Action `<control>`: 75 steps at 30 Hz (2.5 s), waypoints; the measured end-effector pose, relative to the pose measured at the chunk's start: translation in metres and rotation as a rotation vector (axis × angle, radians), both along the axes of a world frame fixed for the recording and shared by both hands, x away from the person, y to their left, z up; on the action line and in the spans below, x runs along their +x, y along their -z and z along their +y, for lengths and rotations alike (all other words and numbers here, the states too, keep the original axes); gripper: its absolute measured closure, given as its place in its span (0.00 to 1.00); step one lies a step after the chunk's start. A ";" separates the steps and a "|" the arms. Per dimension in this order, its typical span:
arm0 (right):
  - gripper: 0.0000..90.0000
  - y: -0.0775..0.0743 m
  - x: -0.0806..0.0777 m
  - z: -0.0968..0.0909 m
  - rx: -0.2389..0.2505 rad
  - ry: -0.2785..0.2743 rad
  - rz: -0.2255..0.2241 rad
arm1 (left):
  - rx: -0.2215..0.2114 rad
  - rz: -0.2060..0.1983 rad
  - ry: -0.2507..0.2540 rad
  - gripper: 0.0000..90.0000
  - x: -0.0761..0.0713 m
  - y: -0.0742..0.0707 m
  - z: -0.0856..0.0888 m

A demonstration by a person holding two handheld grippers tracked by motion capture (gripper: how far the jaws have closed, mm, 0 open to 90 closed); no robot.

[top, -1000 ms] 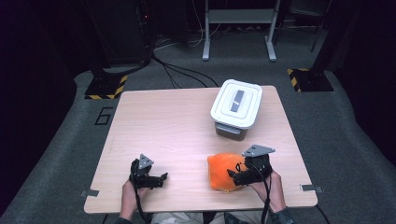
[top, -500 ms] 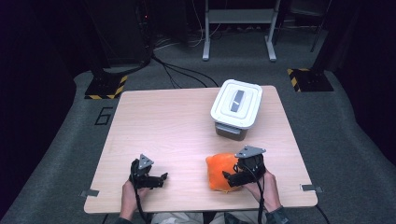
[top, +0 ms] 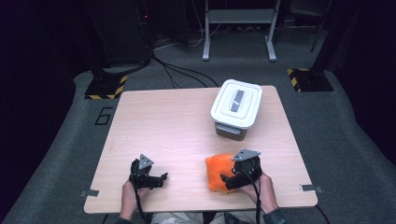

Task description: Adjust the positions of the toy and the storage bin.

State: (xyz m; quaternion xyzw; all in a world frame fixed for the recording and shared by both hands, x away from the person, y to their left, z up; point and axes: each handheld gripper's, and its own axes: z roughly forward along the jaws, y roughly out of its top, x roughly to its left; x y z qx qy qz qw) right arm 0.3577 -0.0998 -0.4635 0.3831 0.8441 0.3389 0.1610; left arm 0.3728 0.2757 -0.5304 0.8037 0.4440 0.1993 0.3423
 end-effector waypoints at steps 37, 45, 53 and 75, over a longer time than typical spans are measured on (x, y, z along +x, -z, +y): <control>0.63 0.011 -0.009 -0.015 0.102 0.025 -0.058 | -0.002 0.002 -0.004 0.06 0.000 0.000 0.000; 0.64 0.007 -0.011 -0.021 0.139 0.010 -0.066 | -0.002 0.003 -0.004 0.06 0.000 0.000 0.000; 0.64 0.001 -0.017 -0.029 0.127 0.031 -0.104 | 0.000 0.005 0.000 0.06 0.000 0.000 0.000; 0.63 -0.008 -0.042 -0.072 0.105 0.129 -0.100 | 0.000 0.005 0.000 0.06 0.000 0.000 0.000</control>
